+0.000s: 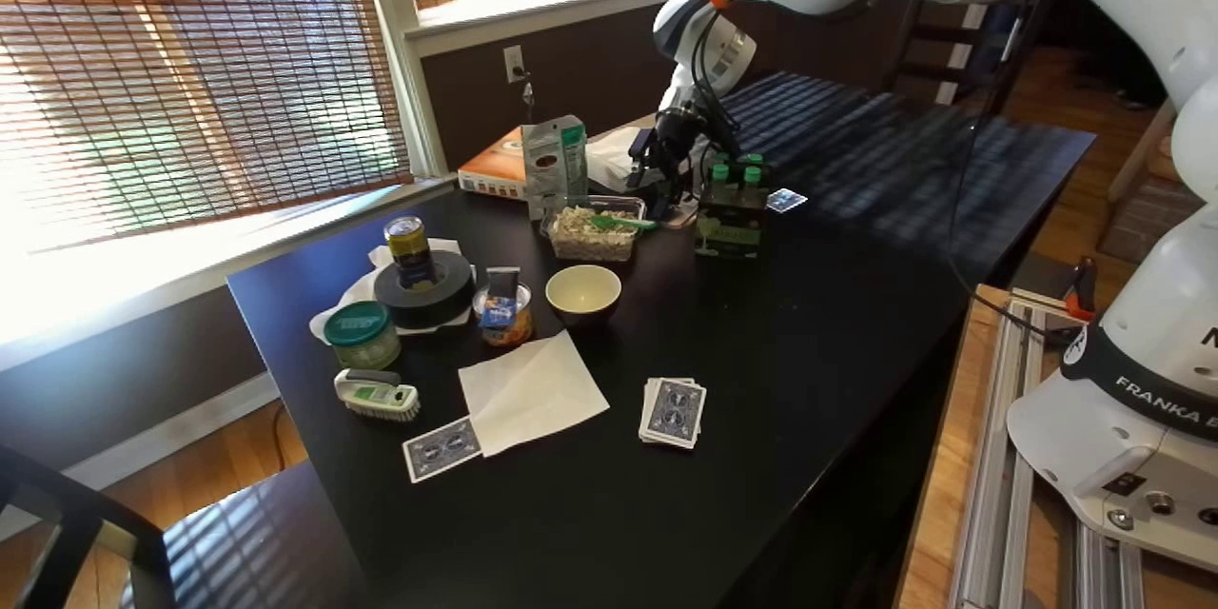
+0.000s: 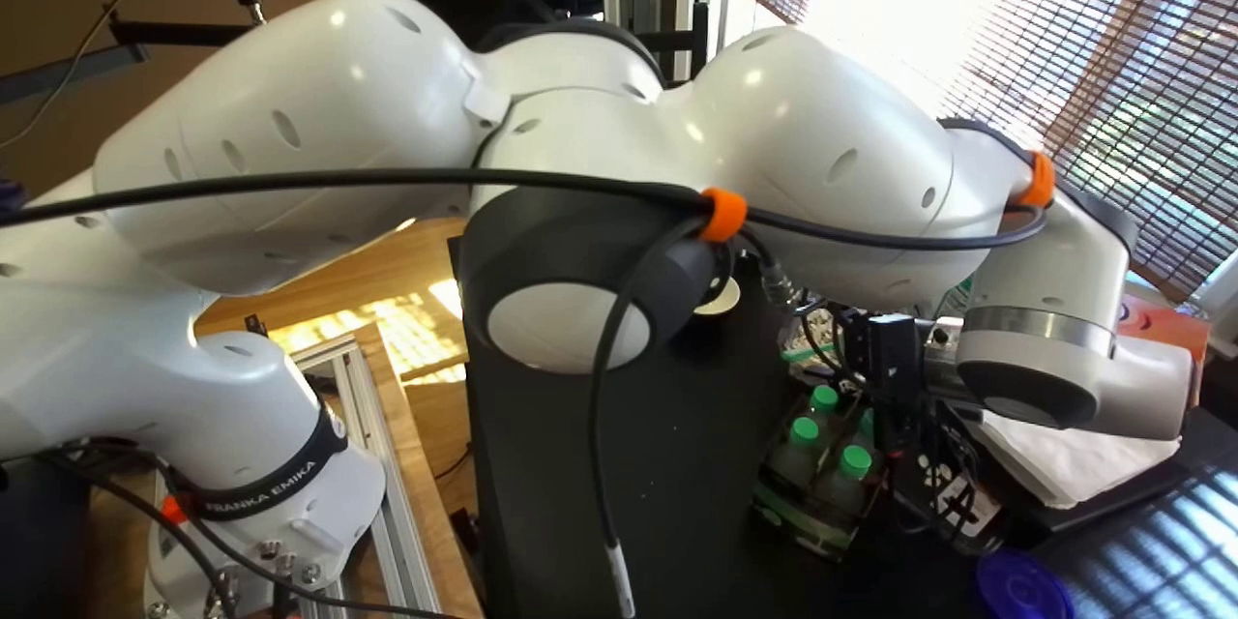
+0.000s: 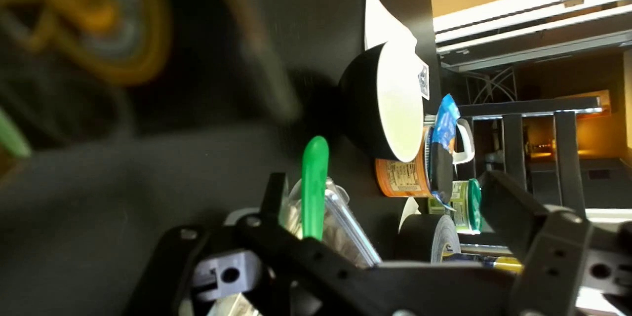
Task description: Put a spoonful of the clear lunchbox's contents into the bowl
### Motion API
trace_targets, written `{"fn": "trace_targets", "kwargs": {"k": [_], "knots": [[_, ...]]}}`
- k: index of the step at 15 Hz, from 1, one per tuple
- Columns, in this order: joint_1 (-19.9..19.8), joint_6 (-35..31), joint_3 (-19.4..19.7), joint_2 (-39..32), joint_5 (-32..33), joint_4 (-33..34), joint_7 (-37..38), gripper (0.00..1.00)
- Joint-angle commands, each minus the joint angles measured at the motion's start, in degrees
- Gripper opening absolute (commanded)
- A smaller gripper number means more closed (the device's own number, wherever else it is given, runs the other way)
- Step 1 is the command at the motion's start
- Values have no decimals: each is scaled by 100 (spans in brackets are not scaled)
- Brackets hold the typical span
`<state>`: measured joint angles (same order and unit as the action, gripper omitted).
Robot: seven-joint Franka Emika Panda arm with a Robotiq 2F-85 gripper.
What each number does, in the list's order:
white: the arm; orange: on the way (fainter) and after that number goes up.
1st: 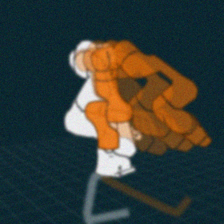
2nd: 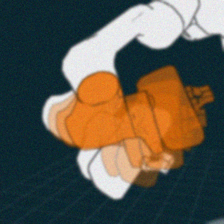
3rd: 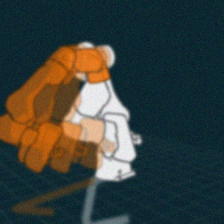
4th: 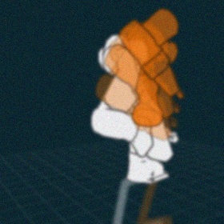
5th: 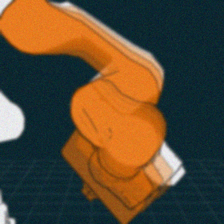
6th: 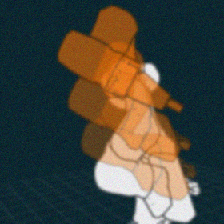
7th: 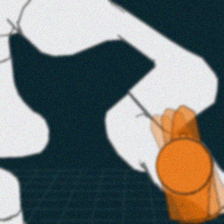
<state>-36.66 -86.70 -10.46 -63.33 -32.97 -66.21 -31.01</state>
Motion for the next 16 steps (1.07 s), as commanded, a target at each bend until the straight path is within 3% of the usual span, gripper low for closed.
{"fn": "trace_targets", "kwargs": {"k": [1,7,16], "knots": [[105,-618,60,431,51,-684,-210,100],[267,-1370,79,802,178,-1326,-326,100],[790,-1816,616,1133,105,-1826,-629,98]]}}
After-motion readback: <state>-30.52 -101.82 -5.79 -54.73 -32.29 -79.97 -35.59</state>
